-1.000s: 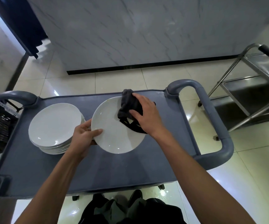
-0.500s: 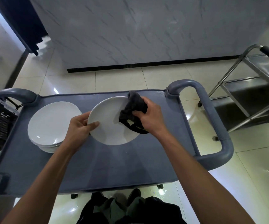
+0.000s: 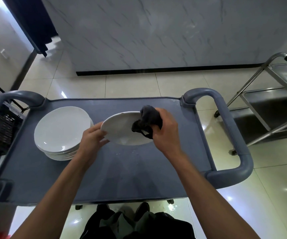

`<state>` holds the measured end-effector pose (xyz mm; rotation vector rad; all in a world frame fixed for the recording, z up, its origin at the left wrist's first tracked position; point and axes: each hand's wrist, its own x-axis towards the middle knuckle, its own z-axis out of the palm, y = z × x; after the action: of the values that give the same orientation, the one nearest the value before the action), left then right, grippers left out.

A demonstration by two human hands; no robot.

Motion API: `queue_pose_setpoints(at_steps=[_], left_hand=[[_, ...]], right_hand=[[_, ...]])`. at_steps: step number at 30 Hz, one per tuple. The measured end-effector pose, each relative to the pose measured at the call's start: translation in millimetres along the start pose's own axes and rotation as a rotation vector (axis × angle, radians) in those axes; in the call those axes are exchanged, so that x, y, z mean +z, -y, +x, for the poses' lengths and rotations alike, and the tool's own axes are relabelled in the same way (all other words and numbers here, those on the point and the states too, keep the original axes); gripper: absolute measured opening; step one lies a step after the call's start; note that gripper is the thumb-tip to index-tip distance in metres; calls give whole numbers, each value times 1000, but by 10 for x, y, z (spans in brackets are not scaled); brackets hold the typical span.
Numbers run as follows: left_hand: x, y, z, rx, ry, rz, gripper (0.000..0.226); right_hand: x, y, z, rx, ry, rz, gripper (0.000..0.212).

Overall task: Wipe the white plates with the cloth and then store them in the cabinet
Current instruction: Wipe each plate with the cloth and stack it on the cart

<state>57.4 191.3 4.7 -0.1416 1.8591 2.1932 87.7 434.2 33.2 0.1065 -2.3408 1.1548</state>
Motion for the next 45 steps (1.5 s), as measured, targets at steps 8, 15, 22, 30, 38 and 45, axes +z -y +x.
queue_pose_setpoints(at_steps=[8,15,22,30,38,45], left_hand=[[-130,102,-31,-618,26,-103,86],[-4,-34,27,-670,58,-254,45],[38,-59,54,-505,-144,-515,21],[14,-155,63,-316,-111,-481,31],[48,-178,50,-199,-102,-485,28],[77,-220,45,-123,-114,-459,28]], right_hand=[[-19,-39,-152,-129,-86,-28,48],[57,-53,-284,-288,-19,-98,48],[42,-138,-347,-352,153,-183,40],[-90,-206,-269,-352,256,-237,49],[-194,-192,-206,-335,300,-215,49],[-230,-177,-194,-81,254,-23,54]])
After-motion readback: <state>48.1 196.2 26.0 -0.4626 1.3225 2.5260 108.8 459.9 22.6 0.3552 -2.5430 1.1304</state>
